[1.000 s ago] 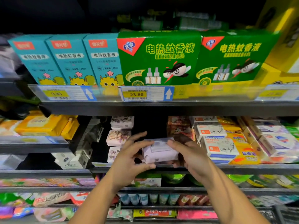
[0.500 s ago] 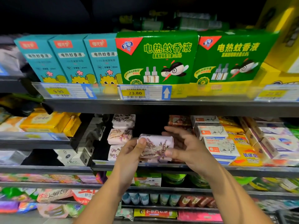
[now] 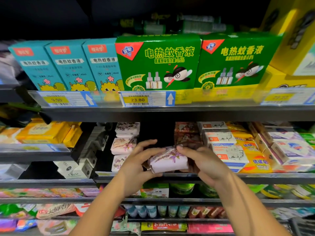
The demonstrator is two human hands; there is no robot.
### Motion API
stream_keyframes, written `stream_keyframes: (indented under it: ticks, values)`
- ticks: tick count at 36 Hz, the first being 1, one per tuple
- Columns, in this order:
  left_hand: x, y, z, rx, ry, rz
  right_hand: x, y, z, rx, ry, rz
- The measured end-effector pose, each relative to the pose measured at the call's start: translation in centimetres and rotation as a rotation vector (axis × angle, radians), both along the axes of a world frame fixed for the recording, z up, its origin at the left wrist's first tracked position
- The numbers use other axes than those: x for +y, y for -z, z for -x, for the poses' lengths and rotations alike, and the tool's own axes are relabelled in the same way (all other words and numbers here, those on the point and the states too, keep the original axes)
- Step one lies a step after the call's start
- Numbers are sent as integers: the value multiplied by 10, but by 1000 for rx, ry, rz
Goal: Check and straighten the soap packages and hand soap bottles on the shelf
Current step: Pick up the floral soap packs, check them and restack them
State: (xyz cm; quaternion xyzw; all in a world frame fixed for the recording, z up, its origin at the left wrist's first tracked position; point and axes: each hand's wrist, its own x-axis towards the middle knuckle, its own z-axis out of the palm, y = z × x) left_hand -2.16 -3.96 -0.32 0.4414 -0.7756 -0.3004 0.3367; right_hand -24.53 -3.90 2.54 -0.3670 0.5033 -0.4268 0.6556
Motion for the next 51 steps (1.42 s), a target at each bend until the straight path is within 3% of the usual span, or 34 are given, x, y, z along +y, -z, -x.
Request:
stream_keyframes:
  ticks: [7, 12, 19, 26, 28, 32, 36, 47, 51]
  values:
    - [2, 1, 3, 187, -77, -30, 2, 1, 1, -96, -53, 74]
    - [6, -3, 5, 350, -95, -191, 1, -1, 11, 212, -293, 277]
    - [10, -23, 14, 427, -141, -155, 0, 3, -3, 681, -292, 375]
    - [6, -35, 20, 389, -138, -64, 8, 15, -15, 564, -287, 416]
    - [6, -32, 18, 404, -142, -84, 7, 13, -9, 562, -253, 406]
    - [3, -25, 13, 432, -144, -161, 5, 6, 8, 382, -162, 405]
    - [4, -18, 12, 331, -115, -197, 3, -5, 17, 313, -104, 488]
    - [7, -8, 15, 351, -165, -138, 8, -13, 10, 578, -144, 641]
    - [6, -9, 11, 451, -206, -138, 6, -8, 15, 469, -108, 581]
